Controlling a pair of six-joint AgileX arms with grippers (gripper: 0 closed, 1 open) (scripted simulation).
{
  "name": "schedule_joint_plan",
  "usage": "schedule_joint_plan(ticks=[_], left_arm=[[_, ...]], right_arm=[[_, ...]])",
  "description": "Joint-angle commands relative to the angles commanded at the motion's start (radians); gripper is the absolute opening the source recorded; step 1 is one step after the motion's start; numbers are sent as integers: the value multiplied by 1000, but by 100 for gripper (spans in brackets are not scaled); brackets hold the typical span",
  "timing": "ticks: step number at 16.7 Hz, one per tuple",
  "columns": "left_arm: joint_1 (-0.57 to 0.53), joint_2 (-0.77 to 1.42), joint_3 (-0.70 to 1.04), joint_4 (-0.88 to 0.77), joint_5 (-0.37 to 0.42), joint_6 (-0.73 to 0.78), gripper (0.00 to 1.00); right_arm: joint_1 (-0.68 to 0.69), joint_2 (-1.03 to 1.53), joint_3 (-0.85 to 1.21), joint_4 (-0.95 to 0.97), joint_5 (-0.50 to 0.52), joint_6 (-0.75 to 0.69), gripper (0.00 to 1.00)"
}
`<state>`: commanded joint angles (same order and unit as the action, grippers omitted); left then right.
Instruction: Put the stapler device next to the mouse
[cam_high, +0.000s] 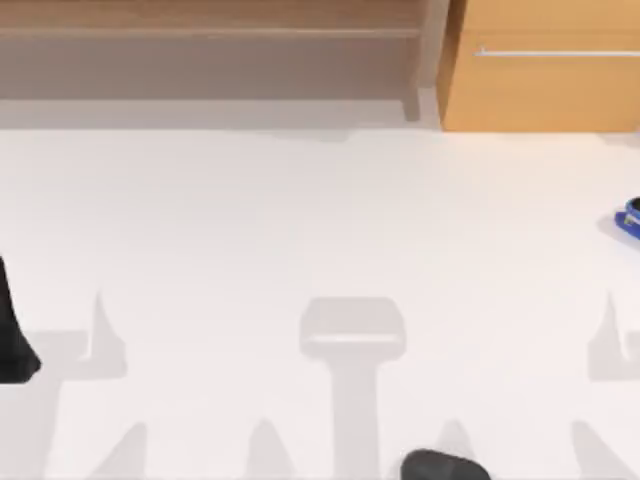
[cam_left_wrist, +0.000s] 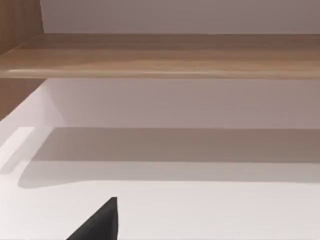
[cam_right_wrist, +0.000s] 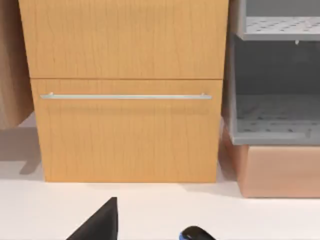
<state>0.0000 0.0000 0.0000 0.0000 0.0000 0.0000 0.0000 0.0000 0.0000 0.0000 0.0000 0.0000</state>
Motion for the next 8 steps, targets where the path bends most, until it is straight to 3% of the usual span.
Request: schedule_joint_plan(ticks=[8], left_arm=[[0, 0, 0, 0, 0, 0, 100]], right_arm=[[-8, 202, 155, -143, -2, -83, 100]])
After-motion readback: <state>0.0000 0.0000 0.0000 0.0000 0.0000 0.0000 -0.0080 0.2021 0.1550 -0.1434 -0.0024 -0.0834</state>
